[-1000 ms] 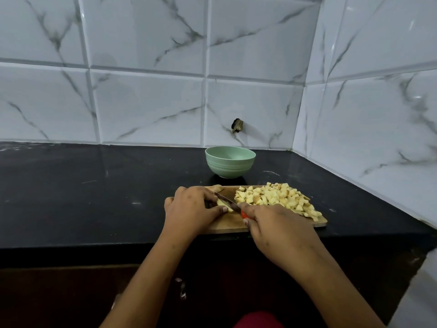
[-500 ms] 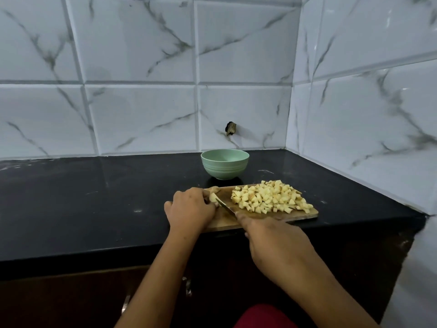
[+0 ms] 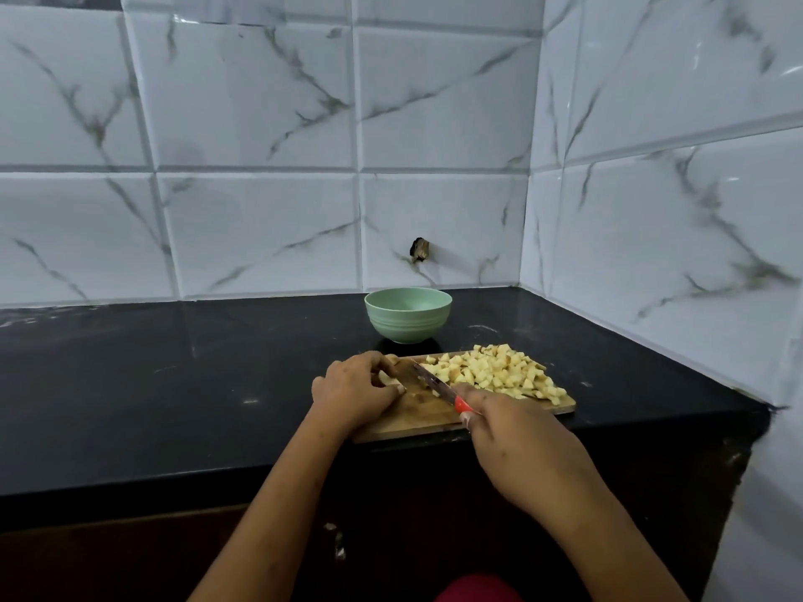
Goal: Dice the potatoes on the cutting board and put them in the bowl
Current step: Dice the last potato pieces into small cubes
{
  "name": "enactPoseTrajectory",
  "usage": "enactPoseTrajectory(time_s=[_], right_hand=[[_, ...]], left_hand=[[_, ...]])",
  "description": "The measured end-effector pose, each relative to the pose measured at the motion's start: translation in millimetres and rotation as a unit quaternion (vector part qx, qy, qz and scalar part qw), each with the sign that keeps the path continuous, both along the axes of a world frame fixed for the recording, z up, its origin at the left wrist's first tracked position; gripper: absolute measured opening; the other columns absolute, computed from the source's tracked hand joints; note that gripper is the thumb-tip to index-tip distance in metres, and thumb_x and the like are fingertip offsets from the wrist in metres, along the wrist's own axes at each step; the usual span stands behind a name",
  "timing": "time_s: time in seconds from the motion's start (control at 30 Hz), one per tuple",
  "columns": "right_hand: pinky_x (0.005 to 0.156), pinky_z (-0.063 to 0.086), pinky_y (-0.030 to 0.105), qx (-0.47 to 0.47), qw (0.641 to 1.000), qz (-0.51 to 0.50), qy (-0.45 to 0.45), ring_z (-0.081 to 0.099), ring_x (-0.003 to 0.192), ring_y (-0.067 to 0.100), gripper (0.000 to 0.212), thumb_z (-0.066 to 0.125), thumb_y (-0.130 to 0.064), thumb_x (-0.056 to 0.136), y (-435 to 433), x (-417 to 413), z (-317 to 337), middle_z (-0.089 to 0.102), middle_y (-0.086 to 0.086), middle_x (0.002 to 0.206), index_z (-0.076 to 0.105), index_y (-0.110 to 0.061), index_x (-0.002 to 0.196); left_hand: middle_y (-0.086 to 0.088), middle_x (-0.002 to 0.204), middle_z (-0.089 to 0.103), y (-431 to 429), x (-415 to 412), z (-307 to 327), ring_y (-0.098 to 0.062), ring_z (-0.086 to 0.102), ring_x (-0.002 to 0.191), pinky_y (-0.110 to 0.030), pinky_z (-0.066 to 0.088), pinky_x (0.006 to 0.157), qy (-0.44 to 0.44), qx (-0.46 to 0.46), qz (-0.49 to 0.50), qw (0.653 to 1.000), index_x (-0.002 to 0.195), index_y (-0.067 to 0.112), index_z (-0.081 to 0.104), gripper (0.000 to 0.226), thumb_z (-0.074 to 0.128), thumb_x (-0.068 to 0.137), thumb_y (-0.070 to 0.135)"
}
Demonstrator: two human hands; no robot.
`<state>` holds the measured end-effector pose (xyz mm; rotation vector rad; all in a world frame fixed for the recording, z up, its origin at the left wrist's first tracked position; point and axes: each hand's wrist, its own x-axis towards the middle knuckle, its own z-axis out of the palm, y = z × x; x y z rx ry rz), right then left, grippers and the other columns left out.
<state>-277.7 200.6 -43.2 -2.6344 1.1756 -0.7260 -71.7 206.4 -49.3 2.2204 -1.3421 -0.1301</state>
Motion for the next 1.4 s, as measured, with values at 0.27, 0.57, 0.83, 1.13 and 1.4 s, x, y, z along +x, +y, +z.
enactPoseTrajectory(time_s=[0.27, 0.57, 0.83, 1.13, 1.4], right_hand=[[0.086, 0.049, 0.027, 0.077, 0.996, 0.025, -0.045, 0.053, 0.11, 0.005, 0.043, 0.036, -0.036, 0.102, -7, 2, -7, 0.053, -0.014, 0.135, 0.033, -0.041, 0.145], [0.091, 0.044, 0.024, 0.106, 0.99, 0.043, -0.082, 0.049, 0.12, 0.004, 0.043, 0.04, -0.036, 0.101, -19, 2, -17, 0.048, -0.015, 0.141, 0.037, -0.038, 0.144], [0.094, 0.039, 0.021, 0.127, 0.984, 0.06, -0.109, 0.044, 0.126, 0.004, 0.044, 0.042, -0.033, 0.101, -25, 5, -20, 0.044, -0.014, 0.145, 0.037, -0.036, 0.145], [0.063, 0.044, 0.014, 0.148, 0.974, 0.041, -0.167, 0.053, 0.076, 0.0, 0.043, 0.042, -0.028, 0.102, -36, 24, -13, 0.059, -0.014, 0.119, 0.039, -0.032, 0.145], [0.046, 0.034, 0.012, 0.186, 0.96, 0.05, -0.202, 0.047, 0.053, 0.0, 0.043, 0.043, -0.025, 0.102, -36, 17, -17, 0.051, -0.02, 0.075, 0.041, -0.032, 0.144]], left_hand=[[-0.001, 0.116, 0.054, -12, 14, 18, -0.014, 0.06, 0.091, -0.031, 0.052, 0.085, 0.131, 0.078, -0.068, 0.986, 0.126, 0.021, 0.051, 0.049, 0.07, 0.081, 0.028], [0.004, 0.096, 0.05, -17, 17, 32, -0.008, 0.053, 0.074, -0.021, 0.045, 0.066, 0.213, 0.11, -0.085, 0.967, 0.11, 0.018, 0.045, 0.037, 0.07, 0.083, 0.018], [-0.008, 0.107, 0.057, -15, 21, 13, -0.015, 0.056, 0.077, -0.024, 0.049, 0.059, 0.249, 0.011, -0.128, 0.96, 0.104, 0.019, 0.046, 0.032, 0.065, 0.083, 0.003], [0.005, 0.101, 0.064, -26, 11, 6, -0.013, 0.059, 0.089, -0.033, 0.05, 0.079, 0.176, -0.018, -0.047, 0.983, 0.096, 0.031, 0.056, 0.026, 0.071, 0.08, 0.044], [0.01, 0.117, 0.058, -29, -2, 6, -0.016, 0.048, 0.116, -0.041, 0.027, 0.098, 0.073, -0.006, 0.048, 0.996, 0.112, 0.037, 0.06, 0.025, 0.06, 0.088, 0.044]])
